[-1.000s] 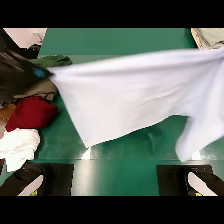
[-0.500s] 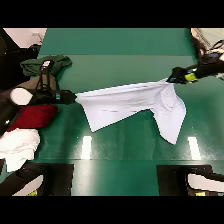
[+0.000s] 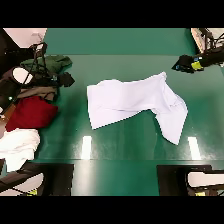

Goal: Fold the shirts.

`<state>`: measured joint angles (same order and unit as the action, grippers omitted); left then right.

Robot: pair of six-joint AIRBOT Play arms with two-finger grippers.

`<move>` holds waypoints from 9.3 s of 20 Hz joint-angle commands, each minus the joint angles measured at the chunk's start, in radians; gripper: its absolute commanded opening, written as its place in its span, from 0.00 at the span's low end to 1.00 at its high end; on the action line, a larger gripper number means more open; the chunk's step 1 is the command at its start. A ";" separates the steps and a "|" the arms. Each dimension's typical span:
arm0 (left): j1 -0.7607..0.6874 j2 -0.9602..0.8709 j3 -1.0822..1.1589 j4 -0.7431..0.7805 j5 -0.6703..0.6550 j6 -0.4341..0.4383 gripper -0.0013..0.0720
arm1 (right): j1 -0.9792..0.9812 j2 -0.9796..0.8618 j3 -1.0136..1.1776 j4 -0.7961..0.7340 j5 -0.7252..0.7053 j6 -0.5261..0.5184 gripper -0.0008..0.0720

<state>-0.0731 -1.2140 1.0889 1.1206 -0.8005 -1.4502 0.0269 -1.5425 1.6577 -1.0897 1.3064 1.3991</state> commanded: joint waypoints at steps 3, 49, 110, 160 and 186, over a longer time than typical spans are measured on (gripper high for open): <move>0.016 0.012 -0.140 -0.105 -0.297 0.079 0.63 | -0.092 0.186 -0.186 -0.001 0.142 -0.048 0.45; 0.015 0.235 -0.319 -0.356 -0.101 0.193 0.05 | -0.444 0.087 -0.687 0.078 -0.073 -0.225 0.45; 0.018 -0.330 0.332 -0.127 0.177 0.150 0.05 | -0.134 -0.281 0.270 -0.042 -0.134 0.023 0.03; 0.231 0.195 -0.652 -0.283 -0.333 0.280 0.05 | -0.326 0.423 -0.658 -0.060 0.248 -0.113 0.44; 0.231 0.339 -0.551 -0.153 -0.504 0.226 0.05 | -0.187 0.639 -1.033 -0.312 0.284 -0.061 0.03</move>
<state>0.1570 -0.9562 0.5518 0.8867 -1.2110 -1.1809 -0.1936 -0.9867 0.5659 -1.2758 1.4437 1.3399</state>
